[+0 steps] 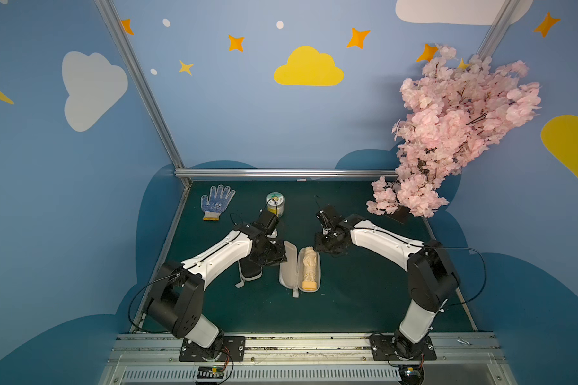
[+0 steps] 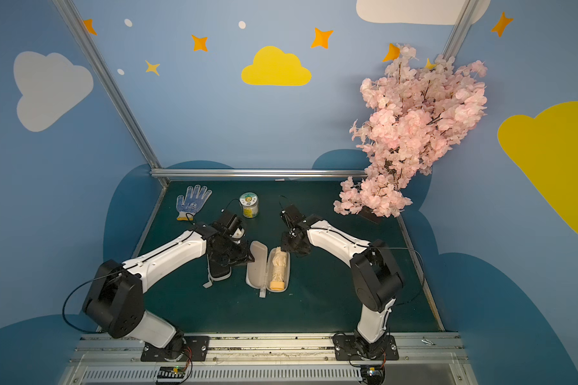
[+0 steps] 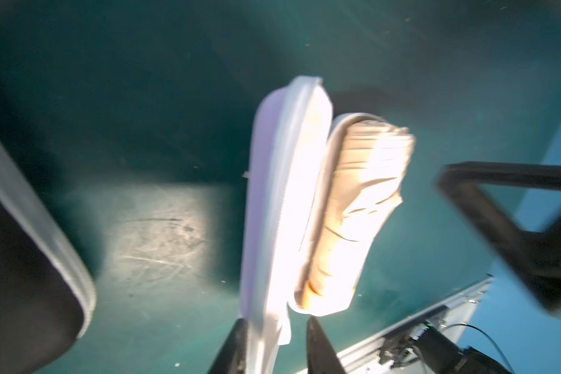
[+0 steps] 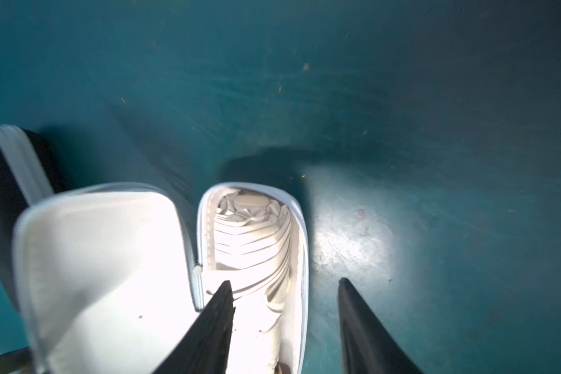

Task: Put umbrellas into zippered umbrella sleeves
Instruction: Place the umbrella in the umbrella sleeve, then close the umbrella sleeve at the center of the board.

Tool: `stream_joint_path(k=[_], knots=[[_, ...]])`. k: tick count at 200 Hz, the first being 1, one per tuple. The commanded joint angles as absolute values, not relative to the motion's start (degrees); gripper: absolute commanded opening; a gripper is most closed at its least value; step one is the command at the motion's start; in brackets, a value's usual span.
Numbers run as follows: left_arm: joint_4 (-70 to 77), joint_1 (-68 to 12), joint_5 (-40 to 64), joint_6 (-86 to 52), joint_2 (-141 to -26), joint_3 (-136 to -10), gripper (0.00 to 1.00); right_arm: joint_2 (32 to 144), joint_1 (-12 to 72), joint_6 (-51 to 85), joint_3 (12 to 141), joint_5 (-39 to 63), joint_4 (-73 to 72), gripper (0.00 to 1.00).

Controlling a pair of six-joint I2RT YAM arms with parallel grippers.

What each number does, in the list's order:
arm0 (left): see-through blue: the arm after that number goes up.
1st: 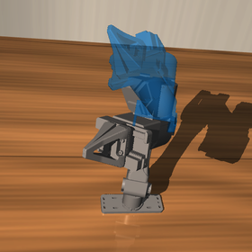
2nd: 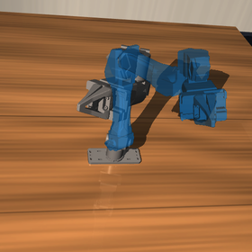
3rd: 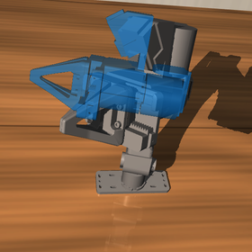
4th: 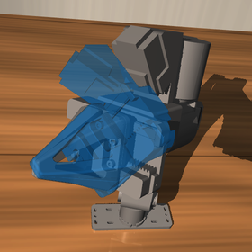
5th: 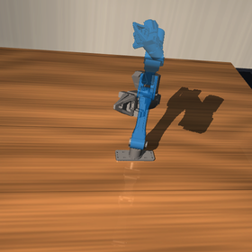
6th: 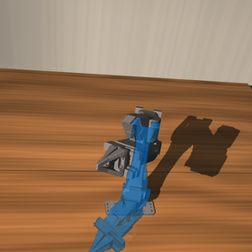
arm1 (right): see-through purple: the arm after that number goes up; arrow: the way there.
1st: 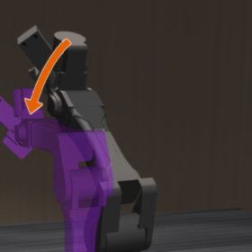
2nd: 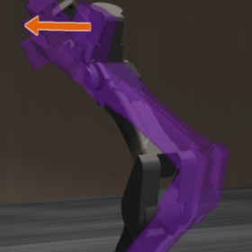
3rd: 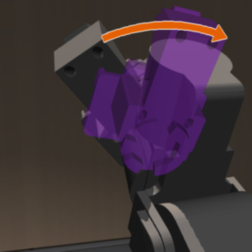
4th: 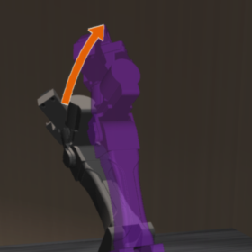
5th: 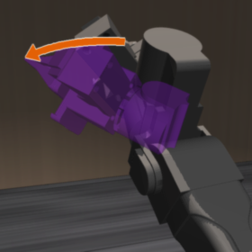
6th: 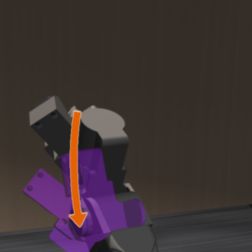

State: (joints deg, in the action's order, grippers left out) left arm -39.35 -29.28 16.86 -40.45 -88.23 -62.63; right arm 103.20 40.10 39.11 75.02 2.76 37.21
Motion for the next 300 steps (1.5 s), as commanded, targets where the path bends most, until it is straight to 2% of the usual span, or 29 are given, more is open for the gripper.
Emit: stream_joint_path(k=[1,22,37,70,88,110,131,164,169,179,243,300], knots=[[-36.21,-29.33,22.56,-39.96,-86.18,-64.18,0.45,102.82,39.22,39.2,73.78,5.77,36.0,0.51],[-33.47,-29.98,27.15,-40.48,-87.0,-65.27,0.58,99.77,37.0,39.51,70.18,6.5,34.19,0.51],[-31.49,-31.22,28.68,-40.96,-88.11,-66.02,0.64,98.21,35.67,38.96,68.6,6.76,34.58,0.51],[-31.99,-35.84,28.57,-41.24,-91.93,-72.19,0.66,94.21,32.7,38.78,64.01,7.41,33.94,0.52],[-38.57,-36.15,24.89,-38.72,-92.02,-76.28,0.66,92.95,31.99,38.55,62.34,8.49,33.68,0.52],[-50.07,-29.79,17.3,-32.39,-88.79,-77.3,0.66,92.34,31.99,38.12,61.08,10.29,33.85,0.53],[-46.96,-21.64,18.98,-29.0,-84.46,-69.98,0.68,92.11,31.99,38.1,59.62,11.93,32.67,0.53],[-40.1,-17.62,27.06,-28.95,-87.18,-64.14,0.84,93.03,32.08,38.1,59.94,13.69,31.83,0.54],[-38.85,-17.73,28.98,-29.23,-88.15,-63.93,0.93,92.92,32.08,38.14,59.94,13.71,31.73,0.55],[-35.76,-18.36,31.51,-30.47,-89.47,-63.18,0.95,92.73,32.08,38.16,59.94,13.71,31.72,0.55],[-26.75,-24.06,35.23,-36.31,-93.5,-61.51,0.97,92.38,31.82,38.11,58.45,14.15,31.21,0.56],[-24.62,-33.94,32.13,-42.18,-93.95,-67.93,0.96,92.07,30.29,38.32,57.1,14.96,30.47,0.57]])
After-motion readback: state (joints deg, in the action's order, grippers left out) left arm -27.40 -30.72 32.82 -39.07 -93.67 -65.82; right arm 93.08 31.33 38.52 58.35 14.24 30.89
